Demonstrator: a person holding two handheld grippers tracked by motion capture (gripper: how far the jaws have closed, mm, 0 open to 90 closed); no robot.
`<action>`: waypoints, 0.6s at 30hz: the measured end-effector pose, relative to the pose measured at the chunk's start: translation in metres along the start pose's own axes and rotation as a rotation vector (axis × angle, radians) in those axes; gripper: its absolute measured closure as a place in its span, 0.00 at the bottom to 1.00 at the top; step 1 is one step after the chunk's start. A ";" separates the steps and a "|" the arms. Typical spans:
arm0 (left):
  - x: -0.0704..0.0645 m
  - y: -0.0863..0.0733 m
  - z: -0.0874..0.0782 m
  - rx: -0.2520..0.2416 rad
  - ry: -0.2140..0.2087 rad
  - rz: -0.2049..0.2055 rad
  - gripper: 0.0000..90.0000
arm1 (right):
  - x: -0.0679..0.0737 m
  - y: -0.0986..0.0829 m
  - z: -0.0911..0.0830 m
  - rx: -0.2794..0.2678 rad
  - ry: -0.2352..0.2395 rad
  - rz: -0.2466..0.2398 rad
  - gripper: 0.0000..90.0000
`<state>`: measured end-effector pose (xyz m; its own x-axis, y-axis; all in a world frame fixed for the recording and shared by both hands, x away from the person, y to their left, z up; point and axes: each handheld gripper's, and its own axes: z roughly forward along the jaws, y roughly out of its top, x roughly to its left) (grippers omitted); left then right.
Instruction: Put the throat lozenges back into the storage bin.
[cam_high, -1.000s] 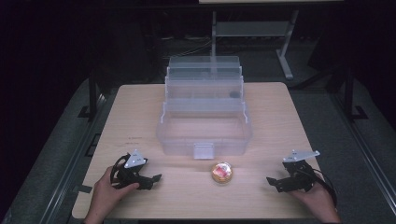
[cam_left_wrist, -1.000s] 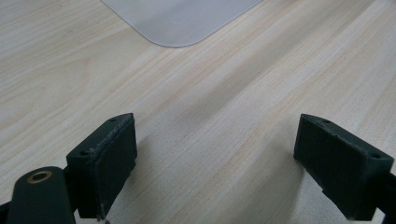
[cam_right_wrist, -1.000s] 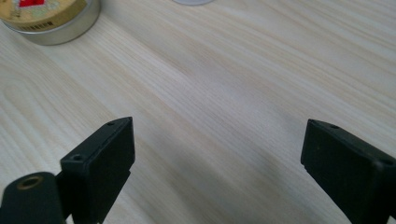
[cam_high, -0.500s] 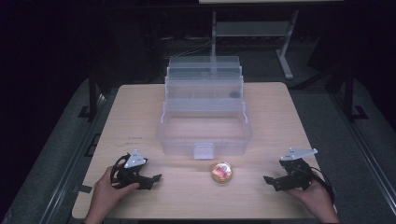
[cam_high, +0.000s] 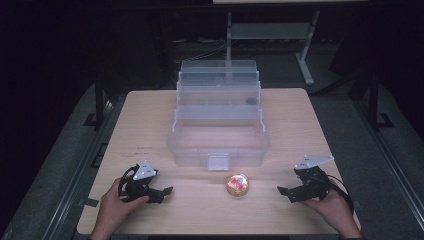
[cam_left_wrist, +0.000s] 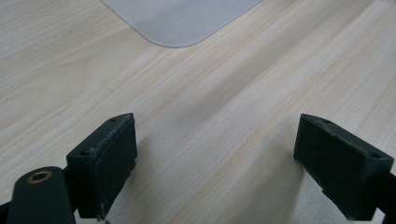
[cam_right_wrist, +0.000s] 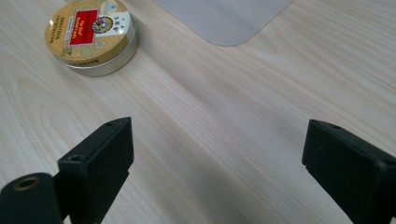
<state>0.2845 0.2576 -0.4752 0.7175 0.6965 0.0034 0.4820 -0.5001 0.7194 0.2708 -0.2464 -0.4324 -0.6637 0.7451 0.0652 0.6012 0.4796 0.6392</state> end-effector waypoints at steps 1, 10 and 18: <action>0.000 0.000 0.000 0.000 0.000 0.000 0.14 | 0.000 0.001 0.000 0.000 0.002 -0.002 0.10; 0.000 0.000 0.000 -0.001 0.000 -0.001 0.14 | 0.005 0.011 0.002 -0.011 0.026 -0.019 0.09; 0.000 0.000 0.000 -0.004 0.001 -0.002 0.14 | 0.010 0.019 0.004 -0.007 0.045 -0.036 0.09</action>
<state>0.2846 0.2574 -0.4753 0.7164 0.6977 0.0029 0.4812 -0.4971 0.7220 0.2778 -0.2278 -0.4228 -0.7047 0.7054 0.0763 0.5731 0.5025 0.6473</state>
